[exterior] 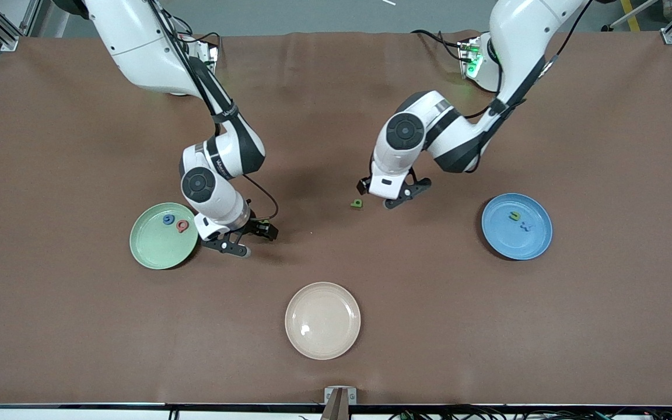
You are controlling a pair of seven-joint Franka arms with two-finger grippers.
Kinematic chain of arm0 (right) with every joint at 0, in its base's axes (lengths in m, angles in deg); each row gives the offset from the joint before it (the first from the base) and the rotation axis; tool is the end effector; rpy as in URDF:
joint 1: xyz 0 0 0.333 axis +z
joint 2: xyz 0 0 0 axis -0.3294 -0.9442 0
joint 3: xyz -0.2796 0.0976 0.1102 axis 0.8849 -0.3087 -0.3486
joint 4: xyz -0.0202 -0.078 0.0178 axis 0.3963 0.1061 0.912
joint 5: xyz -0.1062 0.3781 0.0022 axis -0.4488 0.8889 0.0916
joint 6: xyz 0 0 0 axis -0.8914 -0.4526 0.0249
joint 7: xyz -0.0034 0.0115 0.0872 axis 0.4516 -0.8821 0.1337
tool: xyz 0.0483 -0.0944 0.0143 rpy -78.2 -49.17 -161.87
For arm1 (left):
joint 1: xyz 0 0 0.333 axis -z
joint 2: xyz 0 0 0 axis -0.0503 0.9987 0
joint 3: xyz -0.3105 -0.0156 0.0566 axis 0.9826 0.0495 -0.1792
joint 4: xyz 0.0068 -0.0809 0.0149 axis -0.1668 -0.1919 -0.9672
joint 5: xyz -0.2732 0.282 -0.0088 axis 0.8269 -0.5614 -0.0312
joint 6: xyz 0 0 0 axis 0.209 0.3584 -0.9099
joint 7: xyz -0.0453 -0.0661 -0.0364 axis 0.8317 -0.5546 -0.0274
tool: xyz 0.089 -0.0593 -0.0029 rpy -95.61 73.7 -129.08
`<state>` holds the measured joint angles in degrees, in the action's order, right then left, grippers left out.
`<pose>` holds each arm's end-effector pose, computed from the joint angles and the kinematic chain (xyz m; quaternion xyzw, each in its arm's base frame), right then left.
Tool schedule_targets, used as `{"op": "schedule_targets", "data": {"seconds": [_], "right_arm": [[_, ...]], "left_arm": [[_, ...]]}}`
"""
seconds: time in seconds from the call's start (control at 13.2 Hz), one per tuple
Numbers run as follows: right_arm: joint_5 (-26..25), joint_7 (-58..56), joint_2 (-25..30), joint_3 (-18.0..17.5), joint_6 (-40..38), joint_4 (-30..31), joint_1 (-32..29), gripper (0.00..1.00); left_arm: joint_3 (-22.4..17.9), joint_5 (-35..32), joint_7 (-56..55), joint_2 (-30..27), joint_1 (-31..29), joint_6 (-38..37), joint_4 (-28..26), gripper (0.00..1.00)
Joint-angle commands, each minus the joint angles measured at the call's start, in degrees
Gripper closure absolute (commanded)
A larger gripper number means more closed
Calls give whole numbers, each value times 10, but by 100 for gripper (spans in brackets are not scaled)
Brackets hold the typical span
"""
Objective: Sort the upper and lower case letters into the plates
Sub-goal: 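Move the right gripper to the green Z while the left gripper reaches the blue m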
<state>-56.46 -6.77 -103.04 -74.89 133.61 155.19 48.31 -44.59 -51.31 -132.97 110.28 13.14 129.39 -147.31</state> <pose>0.5626 0.2882 0.1906 -0.9881 0.1435 0.0004 0.0560 0.4515 -0.4197 0.2517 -0.9547 -0.2861 0.0813 0.0091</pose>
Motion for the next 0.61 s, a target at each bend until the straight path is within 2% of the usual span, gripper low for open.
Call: {"op": "schedule_targets", "data": {"seconds": [0.0, 0.23, 0.38, 0.53], "right_arm": [[2, 43, -28, 6, 3, -27, 23, 6], [0, 48, -35, 6, 3, -35, 25, 18], [-1, 48, -36, 6, 4, -35, 25, 29], [-1, 48, -39, 6, 3, -38, 25, 32]], "left_arm": [[-8, -49, -85, 37, 20, 25, 19, 0], [-9, -121, -183, 71, 35, 38, 19, 0], [-9, -165, -189, 87, 37, 41, 16, 1], [-9, -192, -192, 96, 37, 61, 12, 4]]}}
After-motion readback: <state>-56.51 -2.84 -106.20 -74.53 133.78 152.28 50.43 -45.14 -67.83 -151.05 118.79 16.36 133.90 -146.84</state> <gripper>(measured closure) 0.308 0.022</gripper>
